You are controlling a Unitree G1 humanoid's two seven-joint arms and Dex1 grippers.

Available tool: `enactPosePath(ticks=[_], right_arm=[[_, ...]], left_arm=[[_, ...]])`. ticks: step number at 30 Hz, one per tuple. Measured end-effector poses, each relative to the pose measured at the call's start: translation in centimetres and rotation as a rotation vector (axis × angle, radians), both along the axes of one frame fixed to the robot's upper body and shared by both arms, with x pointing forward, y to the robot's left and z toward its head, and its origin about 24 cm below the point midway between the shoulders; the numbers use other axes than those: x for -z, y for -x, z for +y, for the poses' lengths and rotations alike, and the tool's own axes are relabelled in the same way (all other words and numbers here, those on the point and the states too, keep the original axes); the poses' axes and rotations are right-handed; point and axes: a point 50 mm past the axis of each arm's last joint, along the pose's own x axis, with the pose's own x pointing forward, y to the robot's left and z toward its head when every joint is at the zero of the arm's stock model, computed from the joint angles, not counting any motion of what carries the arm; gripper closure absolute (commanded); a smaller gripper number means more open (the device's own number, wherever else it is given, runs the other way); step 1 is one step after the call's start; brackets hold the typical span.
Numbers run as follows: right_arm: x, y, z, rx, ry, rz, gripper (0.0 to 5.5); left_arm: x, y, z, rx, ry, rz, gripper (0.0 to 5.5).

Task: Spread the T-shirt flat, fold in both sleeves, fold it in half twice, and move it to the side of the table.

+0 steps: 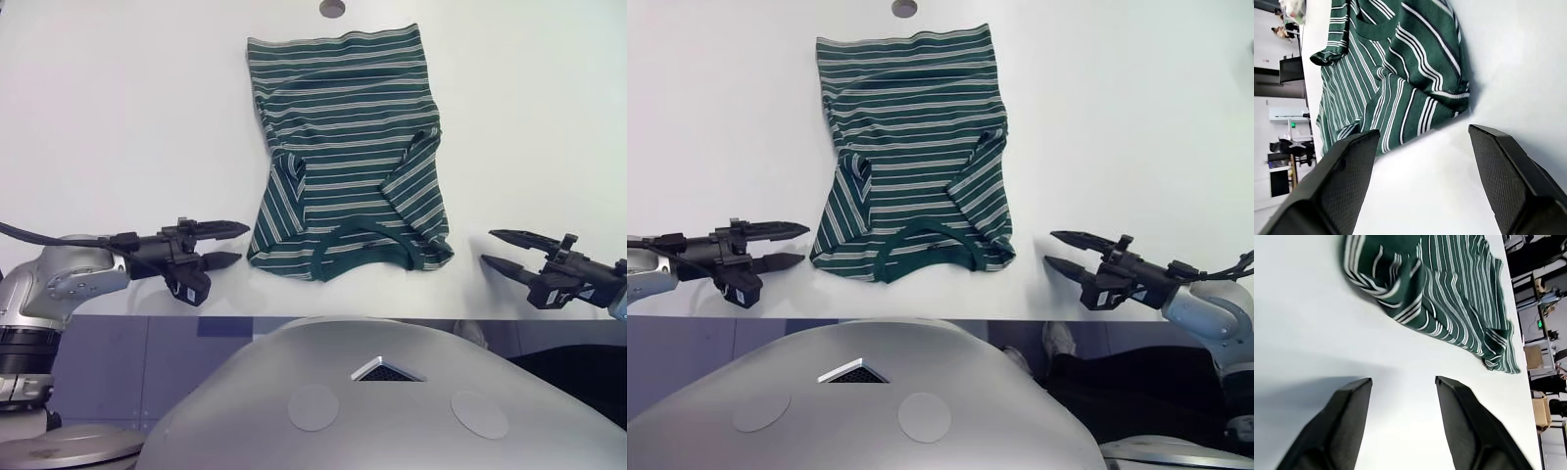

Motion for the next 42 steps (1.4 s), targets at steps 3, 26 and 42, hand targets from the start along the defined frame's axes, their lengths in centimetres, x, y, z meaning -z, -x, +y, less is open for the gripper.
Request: enactPosePath(ticks=[3, 26, 42], right_arm=[[0.4, 0.2, 0.6, -0.026, -0.025, -0.008, 3.09], [0.5, -0.8, 8.6, -0.070, -0.099, 0.046, 4.88], [-2.6, -3.6, 9.1, -0.070, -0.060, 0.459, 5.50]], left_arm=[[0.1, -0.3, -0.4, 0.004, -0.015, -0.021, 2.14], [1.3, 0.9, -3.9, 0.022, 0.062, 0.062, 3.95], [0.5, -1.6, -4.0, -0.026, 0.061, 0.362, 5.47]])
